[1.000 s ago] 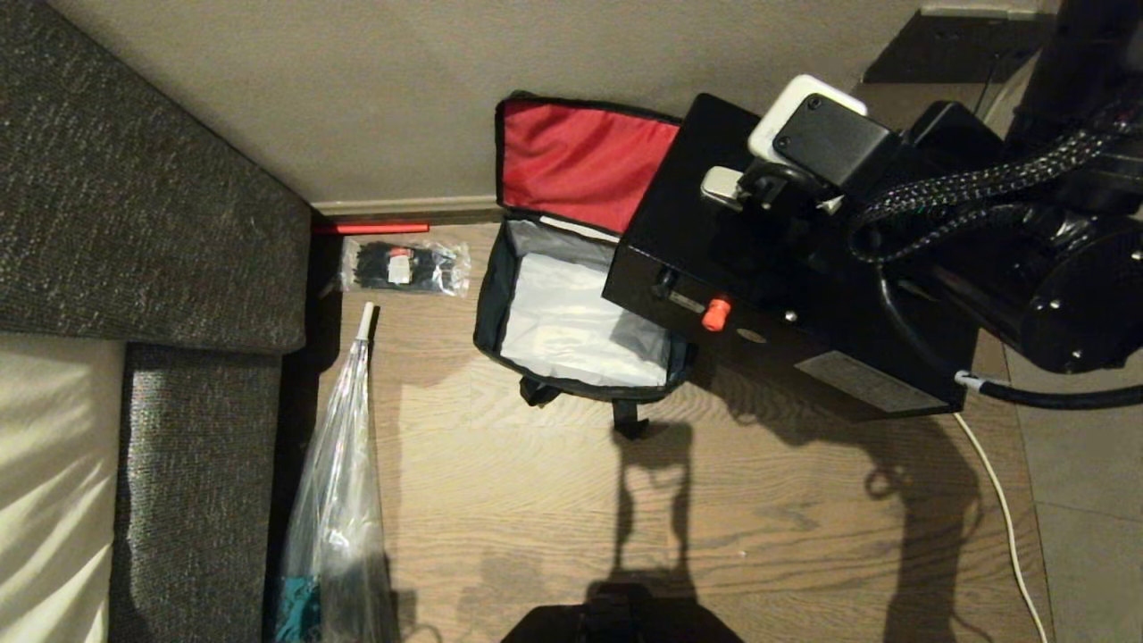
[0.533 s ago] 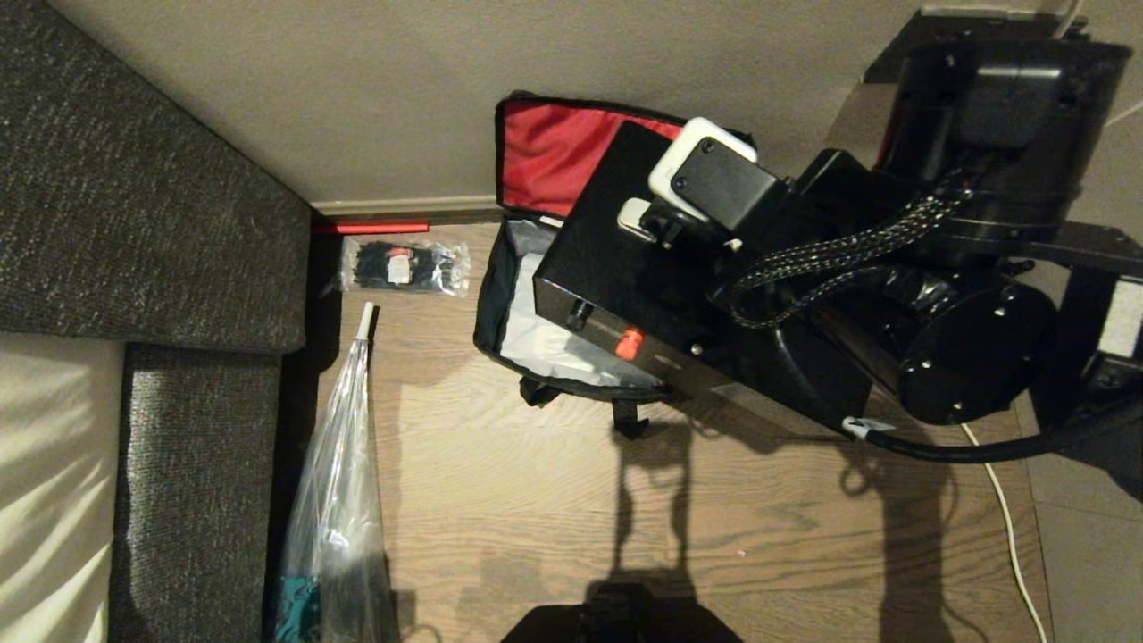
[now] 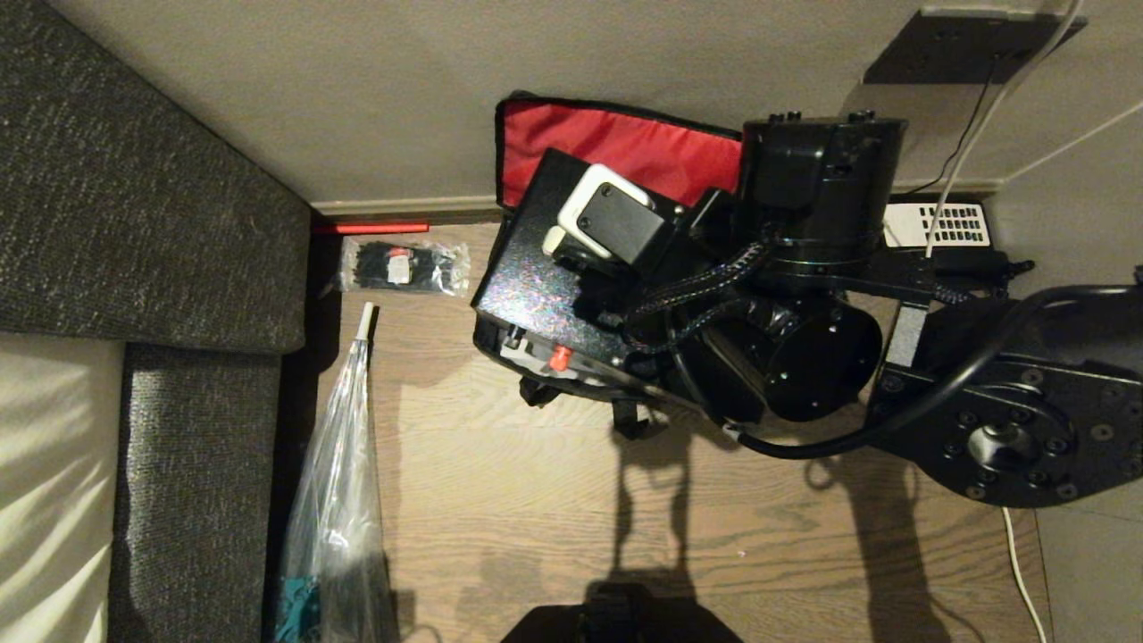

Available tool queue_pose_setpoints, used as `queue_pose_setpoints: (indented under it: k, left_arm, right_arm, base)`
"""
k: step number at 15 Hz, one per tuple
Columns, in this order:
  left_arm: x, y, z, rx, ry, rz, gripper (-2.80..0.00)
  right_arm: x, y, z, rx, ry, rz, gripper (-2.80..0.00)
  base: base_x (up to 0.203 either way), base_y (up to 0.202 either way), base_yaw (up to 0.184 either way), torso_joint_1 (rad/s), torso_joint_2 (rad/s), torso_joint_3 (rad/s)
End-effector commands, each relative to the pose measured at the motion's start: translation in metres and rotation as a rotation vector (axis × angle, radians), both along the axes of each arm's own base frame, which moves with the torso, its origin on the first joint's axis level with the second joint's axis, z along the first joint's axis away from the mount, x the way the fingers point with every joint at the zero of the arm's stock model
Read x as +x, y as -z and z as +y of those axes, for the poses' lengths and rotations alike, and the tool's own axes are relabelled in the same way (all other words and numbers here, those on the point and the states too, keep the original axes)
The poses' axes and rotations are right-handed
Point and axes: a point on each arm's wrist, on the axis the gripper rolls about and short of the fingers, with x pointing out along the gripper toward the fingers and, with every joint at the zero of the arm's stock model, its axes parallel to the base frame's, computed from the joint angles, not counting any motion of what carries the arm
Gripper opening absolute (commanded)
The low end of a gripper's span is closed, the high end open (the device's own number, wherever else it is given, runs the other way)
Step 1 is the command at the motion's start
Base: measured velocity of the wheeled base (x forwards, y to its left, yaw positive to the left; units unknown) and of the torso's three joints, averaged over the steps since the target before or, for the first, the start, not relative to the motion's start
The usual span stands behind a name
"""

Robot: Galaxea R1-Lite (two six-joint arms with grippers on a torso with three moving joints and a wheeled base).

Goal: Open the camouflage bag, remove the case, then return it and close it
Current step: Grip the handle again

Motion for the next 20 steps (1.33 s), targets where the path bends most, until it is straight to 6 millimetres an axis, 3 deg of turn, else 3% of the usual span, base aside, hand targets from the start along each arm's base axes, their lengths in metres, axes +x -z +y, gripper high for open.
queue_pose_setpoints:
  k: [1,5,13,20]
  left_arm:
    - [0.000,0.001,0.000,-0.001,-0.001,0.001,-2.80]
    - [0.000,0.001,0.000,-0.001,-0.002,0.001,-2.80]
    - [0.000,0.001,0.000,-0.001,-0.001,0.001,-2.80]
    - [0.000,0.001,0.000,-0.001,-0.001,0.001,-2.80]
  right_arm:
    - [0.014,0.008,0.012,-0.003,-0.052,0.005,-2.80]
    - [0.034,0.004,0.007,-0.009,-0.193,0.008,-2.80]
    - [0.081,0.019,-0.006,0.022,-0.194,0.045,-2.80]
    - [0.095,0.031,-0.010,0.024,-0.215,0.080,-2.80]
  base:
    - [0.000,0.000,0.000,0.000,0.00,0.000]
    - [0.000,0.000,0.000,0.000,0.00,0.000]
    - [0.000,0.000,0.000,0.000,0.00,0.000]
    - [0.000,0.000,0.000,0.000,0.00,0.000]
